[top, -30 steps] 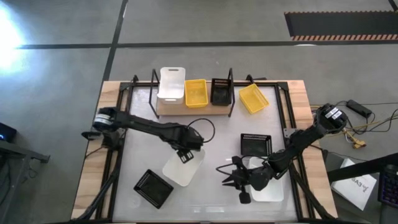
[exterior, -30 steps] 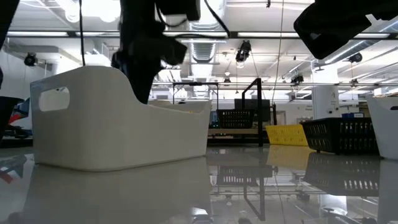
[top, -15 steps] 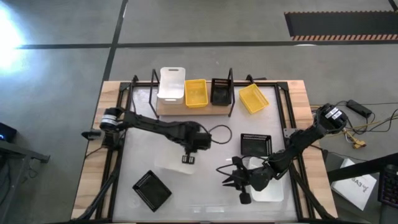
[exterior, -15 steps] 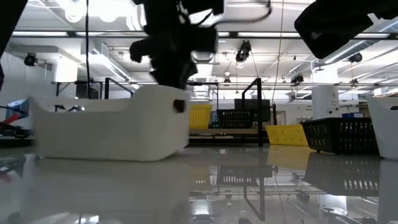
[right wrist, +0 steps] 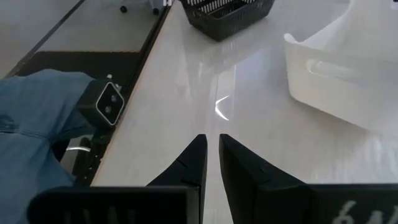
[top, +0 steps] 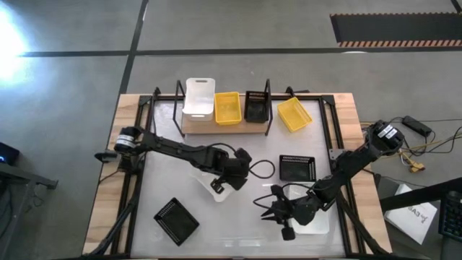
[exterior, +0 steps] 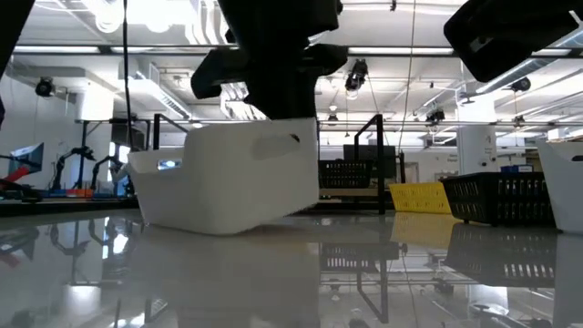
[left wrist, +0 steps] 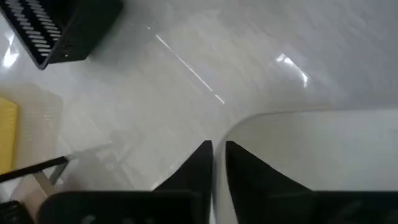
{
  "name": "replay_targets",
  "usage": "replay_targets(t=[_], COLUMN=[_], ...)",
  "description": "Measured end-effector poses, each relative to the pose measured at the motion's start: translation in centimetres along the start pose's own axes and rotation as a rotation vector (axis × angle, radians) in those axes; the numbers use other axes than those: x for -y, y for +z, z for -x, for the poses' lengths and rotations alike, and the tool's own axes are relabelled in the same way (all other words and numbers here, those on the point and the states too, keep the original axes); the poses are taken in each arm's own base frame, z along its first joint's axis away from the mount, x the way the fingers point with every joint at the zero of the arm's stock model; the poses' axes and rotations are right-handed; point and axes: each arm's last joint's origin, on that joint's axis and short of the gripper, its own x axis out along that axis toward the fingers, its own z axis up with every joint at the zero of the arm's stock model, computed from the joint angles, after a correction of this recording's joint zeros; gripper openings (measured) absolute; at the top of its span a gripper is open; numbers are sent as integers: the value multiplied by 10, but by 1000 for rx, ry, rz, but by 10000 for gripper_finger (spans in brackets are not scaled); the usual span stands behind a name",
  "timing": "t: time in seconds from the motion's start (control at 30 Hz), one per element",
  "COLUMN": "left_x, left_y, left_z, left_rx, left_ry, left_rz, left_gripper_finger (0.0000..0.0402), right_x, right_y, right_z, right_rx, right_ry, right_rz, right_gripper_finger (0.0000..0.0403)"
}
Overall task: Stack baskets on shelf by color
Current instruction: Stack the left white bin on top of the white bin on the shelf
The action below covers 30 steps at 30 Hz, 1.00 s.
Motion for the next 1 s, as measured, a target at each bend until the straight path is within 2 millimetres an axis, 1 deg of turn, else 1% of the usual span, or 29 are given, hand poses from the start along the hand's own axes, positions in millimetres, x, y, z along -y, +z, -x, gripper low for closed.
replay_targets(t=[0.17,0.27,0.33,0.4,0.47,0.53,0.57,0.63,0.73,0.8,0.93,1.0], left_x=[-4,-8,-9,-9,-6,2,9,26,52,66,73,69], left_y=[3,8,15,25,34,42,46,54,65,68,68,67], left_z=[7,21,39,61,81,92,93,92,84,78,62,54], left_rx=[20,35,39,69,141,195,210,194,159,106,43,37], left_ry=[11,34,73,131,156,134,119,79,74,95,111,121], left_rz=[100,183,268,428,649,859,942,1039,1124,1161,1221,1235], left_gripper_finger=[96,140,160,173,177,176,174,168,158,156,158,168], right_x=[0,0,-1,-3,-5,-6,-7,-7,-8,-7,-7,-7], right_y=[0,0,-1,-2,-3,-3,-3,-3,-4,-4,-4,-4], right_z=[0,0,1,2,3,4,5,6,6,6,6,6], right_rx=[1,1,-4,-7,-6,1,8,11,11,10,13,12], right_ry=[0,1,3,5,-4,-22,-32,-39,-46,-56,-56,-57], right_rz=[-8,-14,-22,-24,-48,-75,-82,-82,-77,-69,-51,-50], right_gripper_finger=[34,34,34,34,34,34,34,34,34,34,33,33])
